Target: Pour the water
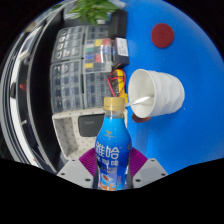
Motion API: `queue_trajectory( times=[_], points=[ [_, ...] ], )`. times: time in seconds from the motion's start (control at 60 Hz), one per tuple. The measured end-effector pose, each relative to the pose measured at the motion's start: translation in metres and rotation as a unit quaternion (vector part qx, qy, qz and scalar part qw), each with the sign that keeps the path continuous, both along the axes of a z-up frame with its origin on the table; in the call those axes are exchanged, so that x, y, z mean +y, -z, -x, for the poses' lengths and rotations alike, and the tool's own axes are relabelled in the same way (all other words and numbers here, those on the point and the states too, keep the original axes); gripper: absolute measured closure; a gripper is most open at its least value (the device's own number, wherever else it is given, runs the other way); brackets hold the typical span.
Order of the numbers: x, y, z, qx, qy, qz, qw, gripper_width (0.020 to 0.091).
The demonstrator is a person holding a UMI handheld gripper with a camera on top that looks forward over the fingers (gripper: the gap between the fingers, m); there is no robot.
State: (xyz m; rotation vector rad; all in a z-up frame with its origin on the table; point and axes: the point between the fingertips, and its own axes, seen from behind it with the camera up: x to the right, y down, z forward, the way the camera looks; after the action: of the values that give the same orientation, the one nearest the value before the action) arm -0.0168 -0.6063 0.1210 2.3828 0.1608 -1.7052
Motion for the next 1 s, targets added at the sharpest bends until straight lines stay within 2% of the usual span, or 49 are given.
queue_trajectory(
  times=[0.133,0.283,0.467,0.583,0.733,0.85,1.0],
  points=[
    [0.008,-0.006,0.005,-0.012,0.023,0.100,0.995,0.0709],
    [0.019,-0.009,0.003,-0.029,0.043,0.147,0.988,0.0710],
    [0.015,-0.013,-0.002,-0.023,0.001,0.092,0.995,0.0709],
    [0.024,-0.038,-0.003,0.022,-0.046,-0.022,0.998,0.0709],
    [0.066,-0.085,0.007,0.081,-0.101,-0.265,0.956,0.0709],
    [0.119,-0.112,0.024,0.100,-0.104,-0.454,0.879,0.0708],
    [0.191,-0.130,0.035,0.118,-0.068,-0.609,0.781,0.0708]
  ],
)
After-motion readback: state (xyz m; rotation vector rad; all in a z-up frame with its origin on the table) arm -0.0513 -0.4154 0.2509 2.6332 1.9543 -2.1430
